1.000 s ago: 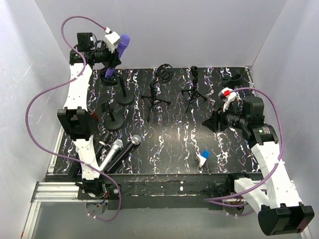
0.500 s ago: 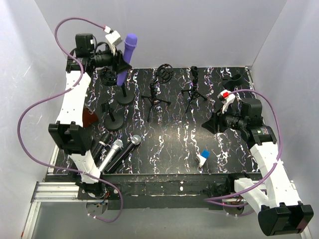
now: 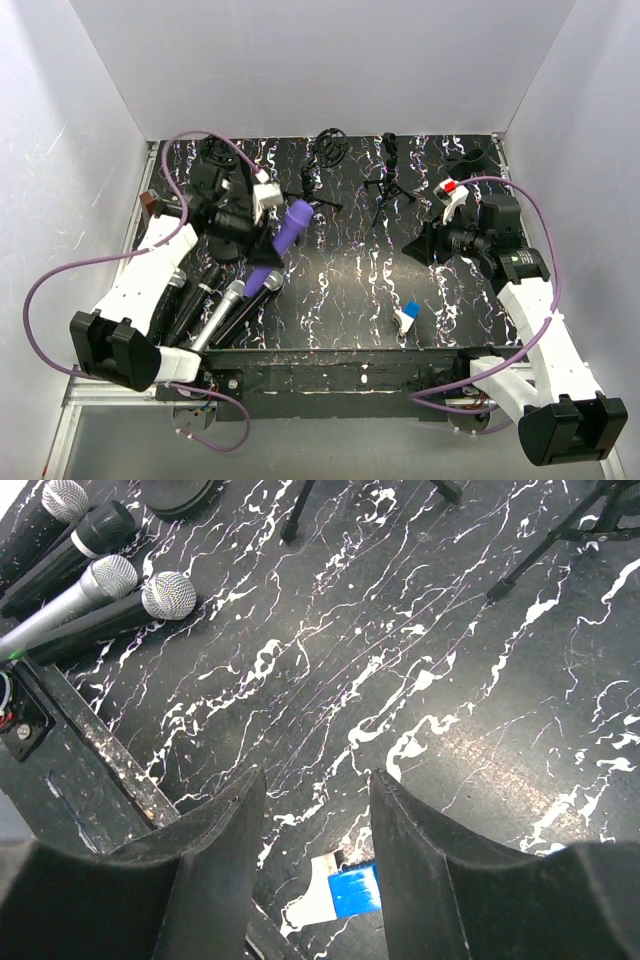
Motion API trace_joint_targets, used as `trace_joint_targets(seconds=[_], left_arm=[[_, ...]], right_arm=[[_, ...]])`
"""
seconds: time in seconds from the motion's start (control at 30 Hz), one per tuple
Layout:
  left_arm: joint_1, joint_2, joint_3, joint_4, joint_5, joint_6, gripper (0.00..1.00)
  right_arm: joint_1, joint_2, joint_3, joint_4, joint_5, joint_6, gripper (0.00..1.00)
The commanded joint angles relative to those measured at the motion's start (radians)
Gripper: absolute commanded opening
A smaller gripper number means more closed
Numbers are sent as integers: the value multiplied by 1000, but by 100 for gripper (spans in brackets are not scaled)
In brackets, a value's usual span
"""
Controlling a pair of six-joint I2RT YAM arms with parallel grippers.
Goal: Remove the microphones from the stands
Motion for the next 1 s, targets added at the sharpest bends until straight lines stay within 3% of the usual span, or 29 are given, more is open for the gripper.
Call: trace_joint_targets(seconds=[0.0, 0.2, 0.3, 0.57, 0.67, 0.97], left_arm=[[-77, -79, -170, -54, -113, 198, 0], [-250, -130, -380, 151, -224, 3, 0], [-342, -96, -394, 228, -308, -68, 0], [-451, -6, -453, 408, -710, -194, 0], [-465, 11, -471, 458, -825, -239, 12], [-490, 128, -494, 486, -859, -220, 6]], right_arm=[[7, 21, 27, 30, -27, 37, 52], [9, -2, 18, 4, -17, 28, 61], [7, -22, 9, -18, -10, 31, 66], [7, -60, 8, -82, 7, 14, 68], [7, -77, 8, -88, 33, 5, 69], [6, -100, 43, -137, 76, -41, 69]])
